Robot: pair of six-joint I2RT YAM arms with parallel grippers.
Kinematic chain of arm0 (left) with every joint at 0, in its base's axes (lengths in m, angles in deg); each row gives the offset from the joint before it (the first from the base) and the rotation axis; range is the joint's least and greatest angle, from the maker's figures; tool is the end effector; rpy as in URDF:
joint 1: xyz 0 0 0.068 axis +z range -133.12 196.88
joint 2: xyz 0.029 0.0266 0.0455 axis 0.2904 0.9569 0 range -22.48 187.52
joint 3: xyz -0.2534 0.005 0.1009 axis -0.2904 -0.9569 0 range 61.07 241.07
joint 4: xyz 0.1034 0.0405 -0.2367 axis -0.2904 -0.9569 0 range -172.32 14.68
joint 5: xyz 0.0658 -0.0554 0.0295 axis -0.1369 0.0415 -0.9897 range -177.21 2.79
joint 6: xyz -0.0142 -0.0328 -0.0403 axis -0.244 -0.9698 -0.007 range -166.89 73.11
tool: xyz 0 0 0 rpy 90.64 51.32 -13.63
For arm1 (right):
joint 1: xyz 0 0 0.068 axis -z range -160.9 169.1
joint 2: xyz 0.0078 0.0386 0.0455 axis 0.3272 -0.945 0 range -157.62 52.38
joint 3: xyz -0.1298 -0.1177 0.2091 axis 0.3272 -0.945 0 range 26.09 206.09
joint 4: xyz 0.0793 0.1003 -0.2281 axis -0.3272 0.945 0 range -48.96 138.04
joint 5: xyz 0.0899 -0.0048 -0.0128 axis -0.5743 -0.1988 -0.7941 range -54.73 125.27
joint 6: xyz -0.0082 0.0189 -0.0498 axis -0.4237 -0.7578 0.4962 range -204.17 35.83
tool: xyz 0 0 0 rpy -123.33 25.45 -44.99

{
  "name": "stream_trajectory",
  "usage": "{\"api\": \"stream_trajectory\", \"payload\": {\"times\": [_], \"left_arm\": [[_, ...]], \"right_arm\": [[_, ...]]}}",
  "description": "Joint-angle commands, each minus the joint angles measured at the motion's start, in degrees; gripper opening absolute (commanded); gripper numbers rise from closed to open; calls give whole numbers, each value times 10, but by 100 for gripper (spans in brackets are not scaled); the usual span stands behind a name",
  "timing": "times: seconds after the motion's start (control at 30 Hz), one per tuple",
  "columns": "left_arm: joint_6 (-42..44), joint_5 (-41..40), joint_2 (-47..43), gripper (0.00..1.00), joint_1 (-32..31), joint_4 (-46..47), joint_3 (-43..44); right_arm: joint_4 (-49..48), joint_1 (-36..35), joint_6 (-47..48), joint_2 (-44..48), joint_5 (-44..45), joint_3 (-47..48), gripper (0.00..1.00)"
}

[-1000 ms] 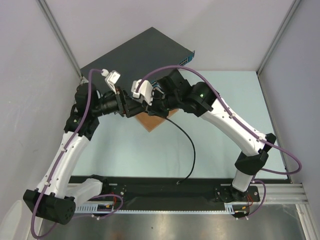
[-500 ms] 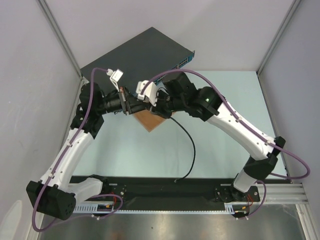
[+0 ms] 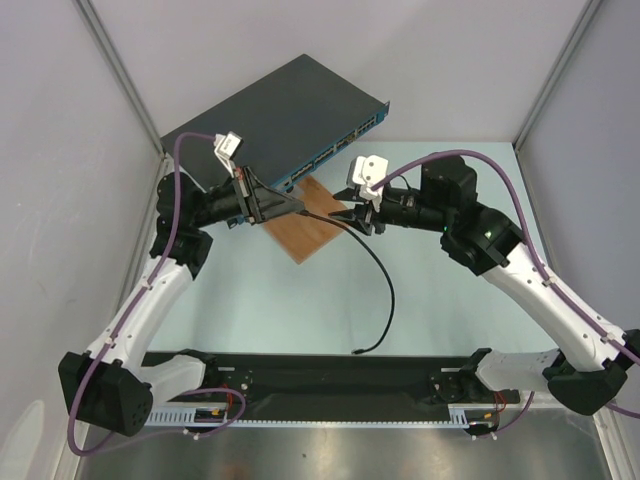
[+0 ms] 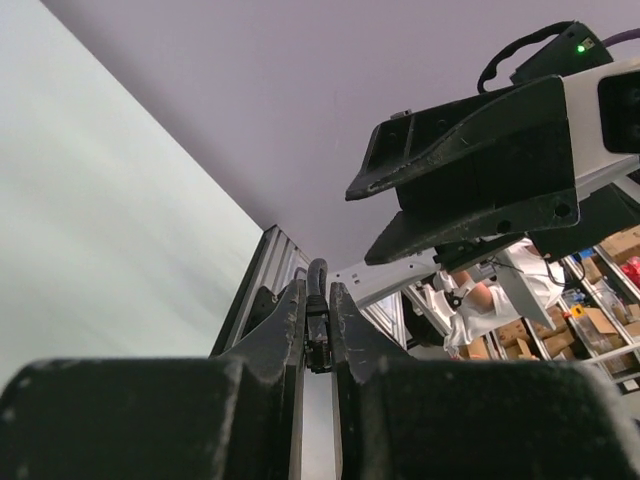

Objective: Insert the plug into the switch port

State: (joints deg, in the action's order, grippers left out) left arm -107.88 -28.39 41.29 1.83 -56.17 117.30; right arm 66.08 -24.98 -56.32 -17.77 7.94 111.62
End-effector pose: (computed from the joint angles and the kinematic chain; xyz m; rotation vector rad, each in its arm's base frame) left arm 0.2283 -0.0929 0.3963 0.3528 1.7051 -1.7181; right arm 0.1716 0.1890 0.4669 -1.2995 1.1880 0.6206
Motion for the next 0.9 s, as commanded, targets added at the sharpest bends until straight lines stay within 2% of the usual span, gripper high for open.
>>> {"api": "stream_trajectory", "payload": {"times": [0.0,0.23,0.47,0.67,0.87], "left_arm": [[-42,11,5,0,-1,62,-3],[-57,12,9,0,-1,79,-6],[-62,14,6,0,-1,81,-9],[-62,14,2,0,-1,79,-11],[-67,13,2,0,0,81,-16]], "right_arm": [[-75,2,-14,8,-48,-9,42],[-97,-5,2,1,-62,-16,42],[-111,-27,21,-11,-33,-28,50],[-122,-37,24,-17,-5,-42,43],[-133,-40,24,-22,1,-50,43]]}}
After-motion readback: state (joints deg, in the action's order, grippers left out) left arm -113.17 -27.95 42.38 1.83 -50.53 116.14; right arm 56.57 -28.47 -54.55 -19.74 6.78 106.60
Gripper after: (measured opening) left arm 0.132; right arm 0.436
